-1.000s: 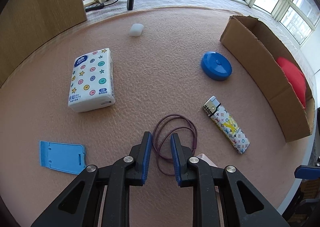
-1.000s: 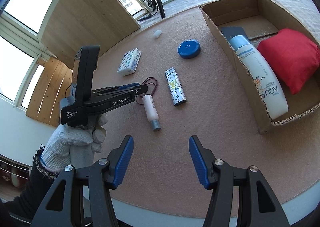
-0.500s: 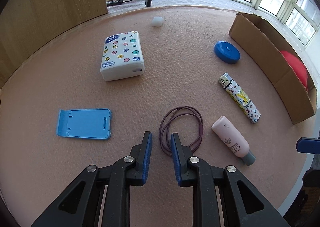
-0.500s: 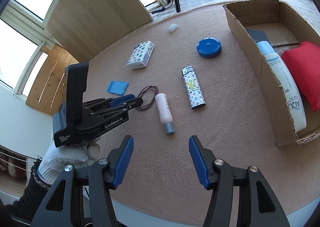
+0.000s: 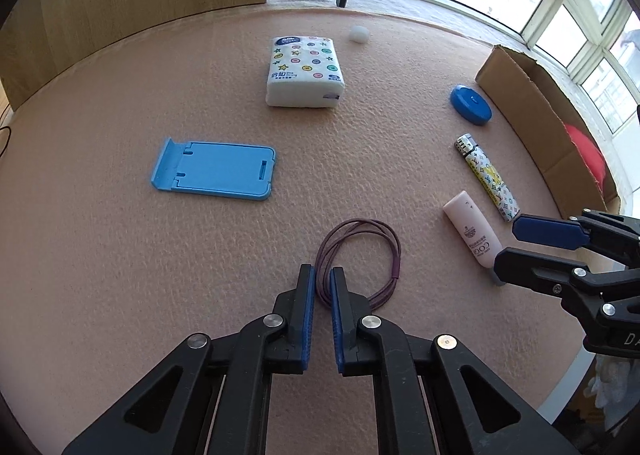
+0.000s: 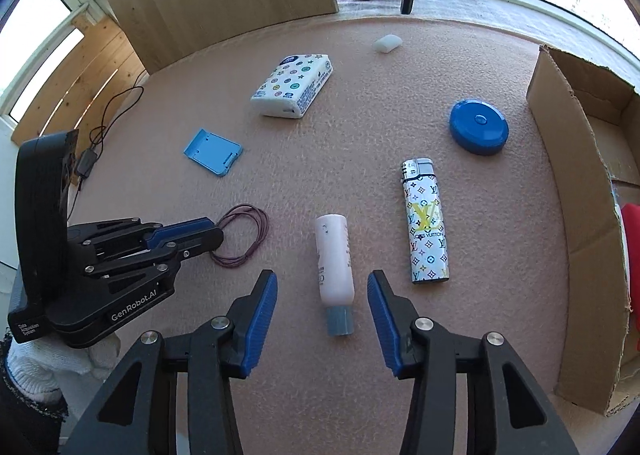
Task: Organize objects
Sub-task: 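Grasp the purple cord loop with the left tool while the right tool grasps the pink tube, then drop the purple cord into the box with the left tool while the right tool drops the pink tube in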
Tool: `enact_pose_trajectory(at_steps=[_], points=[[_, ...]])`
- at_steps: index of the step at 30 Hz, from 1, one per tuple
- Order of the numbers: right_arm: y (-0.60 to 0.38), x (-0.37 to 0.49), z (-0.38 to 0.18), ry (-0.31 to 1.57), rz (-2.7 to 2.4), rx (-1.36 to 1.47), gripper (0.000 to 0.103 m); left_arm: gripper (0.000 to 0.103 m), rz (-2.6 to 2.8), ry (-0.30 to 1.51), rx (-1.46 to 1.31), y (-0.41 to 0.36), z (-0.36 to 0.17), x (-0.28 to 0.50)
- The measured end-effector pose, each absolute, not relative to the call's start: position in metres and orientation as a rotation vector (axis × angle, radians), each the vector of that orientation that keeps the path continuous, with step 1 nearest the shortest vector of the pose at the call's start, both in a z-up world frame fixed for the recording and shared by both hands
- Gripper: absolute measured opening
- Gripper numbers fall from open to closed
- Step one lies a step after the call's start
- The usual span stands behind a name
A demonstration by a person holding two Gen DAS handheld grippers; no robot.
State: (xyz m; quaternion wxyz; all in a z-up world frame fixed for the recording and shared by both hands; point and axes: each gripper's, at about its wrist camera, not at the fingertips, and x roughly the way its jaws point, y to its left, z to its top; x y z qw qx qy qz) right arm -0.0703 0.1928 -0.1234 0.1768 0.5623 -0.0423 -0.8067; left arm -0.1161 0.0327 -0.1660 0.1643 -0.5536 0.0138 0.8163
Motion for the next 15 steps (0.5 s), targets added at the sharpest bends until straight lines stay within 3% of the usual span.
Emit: enact_pose_trajectory(at_steps=[5, 15], points=[[0.183, -0.079, -0.133, -0.050, -2.268, 1.614, 0.035, 0.008, 2.303, -0.042, -1.581, 0.028, -0.167, -0.116], [0.173, -0.085, -0.142, 0.085, -2.287, 1.612, 0.018, 0.008, 2.311, -0.015, -1.565, 0.040, -0.166, -0.124]])
